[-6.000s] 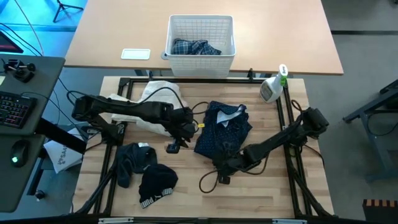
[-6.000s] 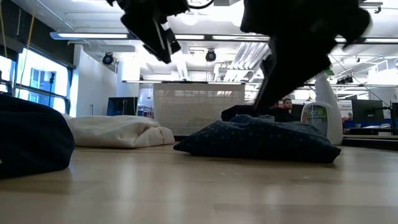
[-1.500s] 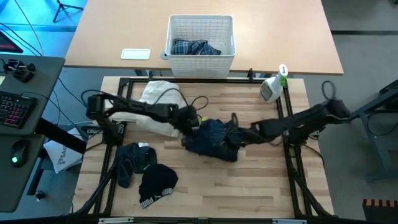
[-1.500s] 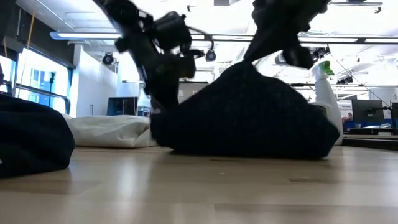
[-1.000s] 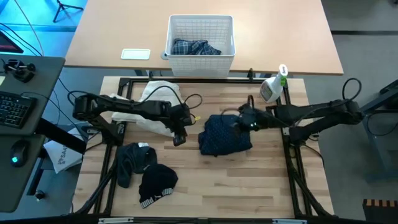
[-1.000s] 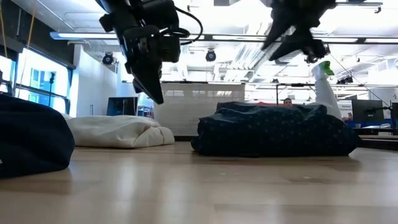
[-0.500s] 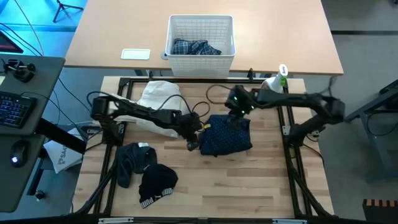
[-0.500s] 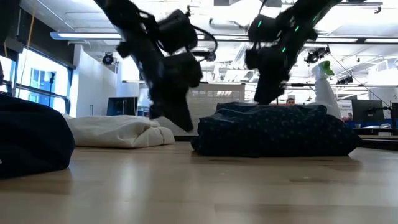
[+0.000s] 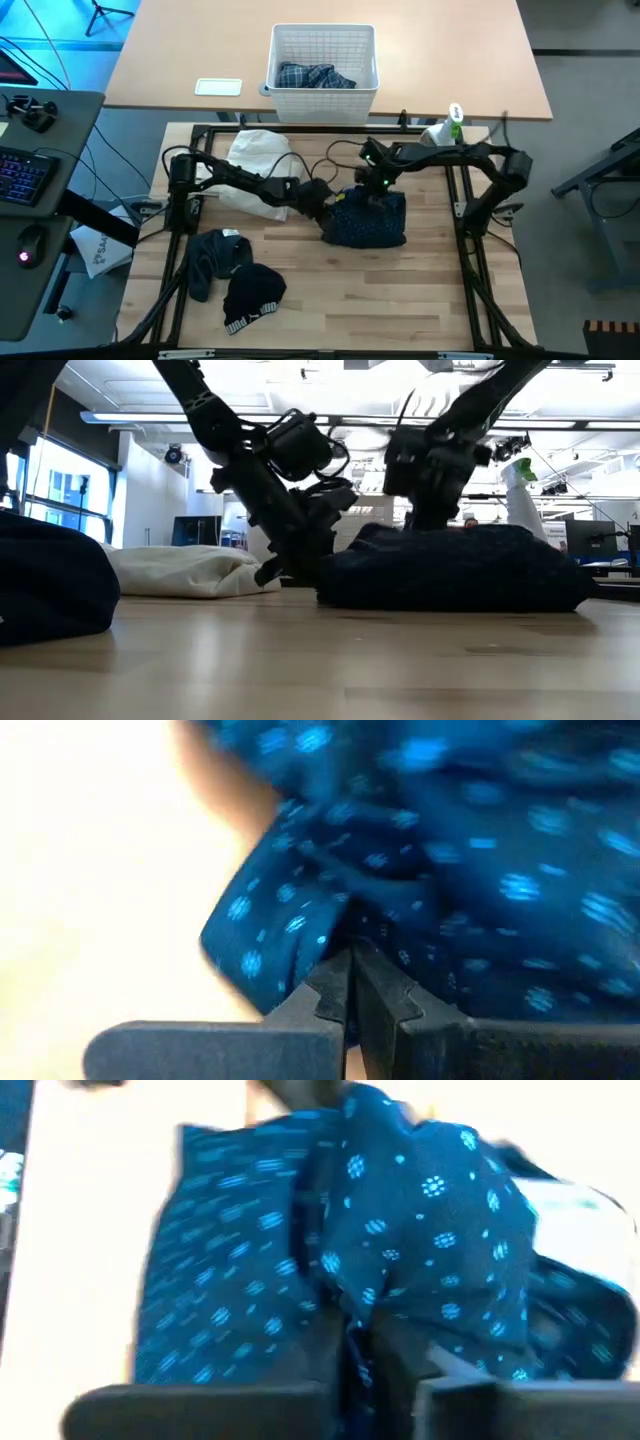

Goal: Fold laundry
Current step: Fold the navy blue polo shirt

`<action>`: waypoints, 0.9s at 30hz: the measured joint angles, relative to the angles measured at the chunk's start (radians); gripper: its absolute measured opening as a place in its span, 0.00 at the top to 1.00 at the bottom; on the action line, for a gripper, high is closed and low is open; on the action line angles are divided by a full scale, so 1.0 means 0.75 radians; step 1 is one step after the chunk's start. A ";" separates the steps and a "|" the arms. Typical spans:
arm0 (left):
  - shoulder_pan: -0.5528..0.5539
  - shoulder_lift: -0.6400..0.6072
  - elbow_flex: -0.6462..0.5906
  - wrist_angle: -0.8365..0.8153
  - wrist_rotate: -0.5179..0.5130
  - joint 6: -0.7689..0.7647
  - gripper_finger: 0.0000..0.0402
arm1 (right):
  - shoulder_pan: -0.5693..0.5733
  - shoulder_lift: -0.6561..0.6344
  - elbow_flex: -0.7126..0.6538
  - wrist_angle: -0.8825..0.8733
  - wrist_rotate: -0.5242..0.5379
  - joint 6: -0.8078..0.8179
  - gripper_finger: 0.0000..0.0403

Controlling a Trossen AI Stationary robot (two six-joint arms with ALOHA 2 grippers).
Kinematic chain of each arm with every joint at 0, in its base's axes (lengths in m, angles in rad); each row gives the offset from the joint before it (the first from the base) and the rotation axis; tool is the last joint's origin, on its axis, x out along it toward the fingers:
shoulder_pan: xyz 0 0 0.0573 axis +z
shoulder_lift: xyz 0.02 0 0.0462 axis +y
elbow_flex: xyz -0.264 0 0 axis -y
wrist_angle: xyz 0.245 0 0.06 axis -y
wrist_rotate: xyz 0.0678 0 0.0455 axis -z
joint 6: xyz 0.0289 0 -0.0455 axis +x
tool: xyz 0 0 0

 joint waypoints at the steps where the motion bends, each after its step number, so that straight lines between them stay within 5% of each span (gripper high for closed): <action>1: 0.016 -0.003 -0.002 0.001 -0.019 0.005 1.00 | 0.005 -0.040 0.000 -0.021 -0.006 -0.001 0.96; 9: 0.095 -0.014 -0.005 0.153 -0.039 0.059 1.00 | 0.046 -0.354 0.003 -0.041 -0.162 -0.015 0.97; 16: 0.078 -0.019 0.108 0.118 0.043 0.169 1.00 | 0.027 -0.220 0.003 0.026 -0.020 -0.128 0.97; 22: 0.079 -0.046 0.287 -0.287 0.027 0.200 1.00 | -0.001 -0.017 0.002 0.033 0.022 -0.024 0.93; 27: 0.079 -0.067 0.438 -0.914 -0.149 0.258 1.00 | -0.055 0.016 0.002 0.062 -0.080 0.026 0.71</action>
